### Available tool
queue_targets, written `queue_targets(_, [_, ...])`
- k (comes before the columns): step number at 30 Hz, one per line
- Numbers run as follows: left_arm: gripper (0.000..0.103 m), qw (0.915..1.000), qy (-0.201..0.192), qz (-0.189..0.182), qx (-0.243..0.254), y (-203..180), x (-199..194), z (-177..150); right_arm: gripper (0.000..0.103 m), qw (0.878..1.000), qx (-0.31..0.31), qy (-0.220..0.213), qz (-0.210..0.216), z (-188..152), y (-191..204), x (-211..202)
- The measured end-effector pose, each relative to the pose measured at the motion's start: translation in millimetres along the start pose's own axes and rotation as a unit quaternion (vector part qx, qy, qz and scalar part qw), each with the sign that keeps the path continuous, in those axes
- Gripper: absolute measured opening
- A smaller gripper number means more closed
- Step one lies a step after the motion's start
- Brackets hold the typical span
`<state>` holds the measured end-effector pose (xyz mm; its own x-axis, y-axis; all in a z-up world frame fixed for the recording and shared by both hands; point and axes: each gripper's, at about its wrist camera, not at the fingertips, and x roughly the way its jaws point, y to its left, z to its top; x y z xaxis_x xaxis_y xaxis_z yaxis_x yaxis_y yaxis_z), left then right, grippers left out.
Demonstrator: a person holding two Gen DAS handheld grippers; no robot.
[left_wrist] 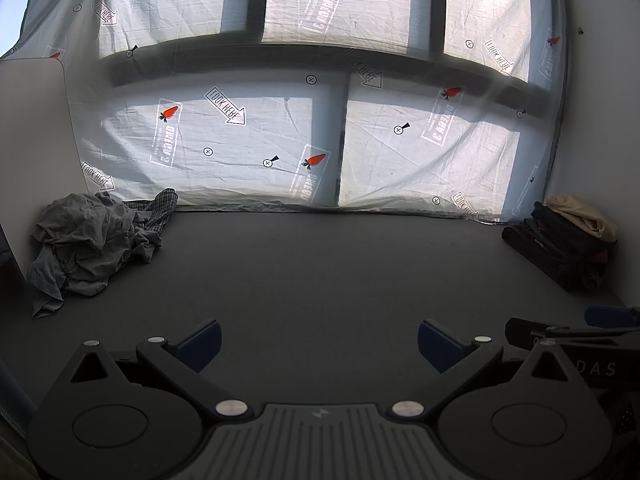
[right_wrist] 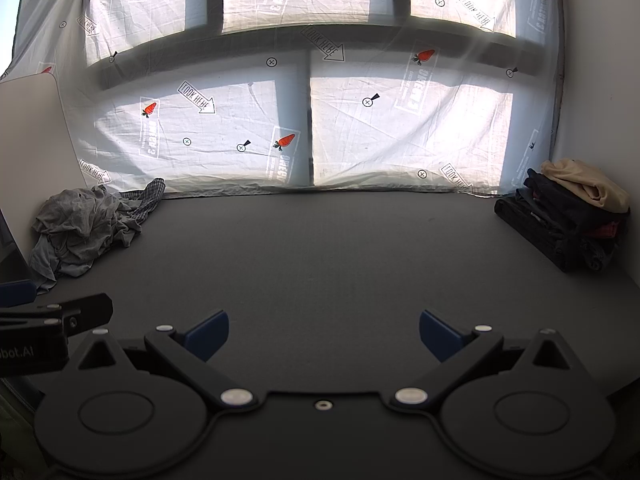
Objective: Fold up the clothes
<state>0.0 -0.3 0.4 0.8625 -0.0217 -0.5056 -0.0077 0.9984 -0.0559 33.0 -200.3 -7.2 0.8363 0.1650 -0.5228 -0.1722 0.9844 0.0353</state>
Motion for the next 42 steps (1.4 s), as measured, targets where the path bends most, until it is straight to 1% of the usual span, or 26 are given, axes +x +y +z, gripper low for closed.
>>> queue_targets(42, [0.103,1.0000,-0.004,0.000,0.006,-11,-7,2,0.103,1.000,0.001,-0.003,-0.002,4,-2,-8])
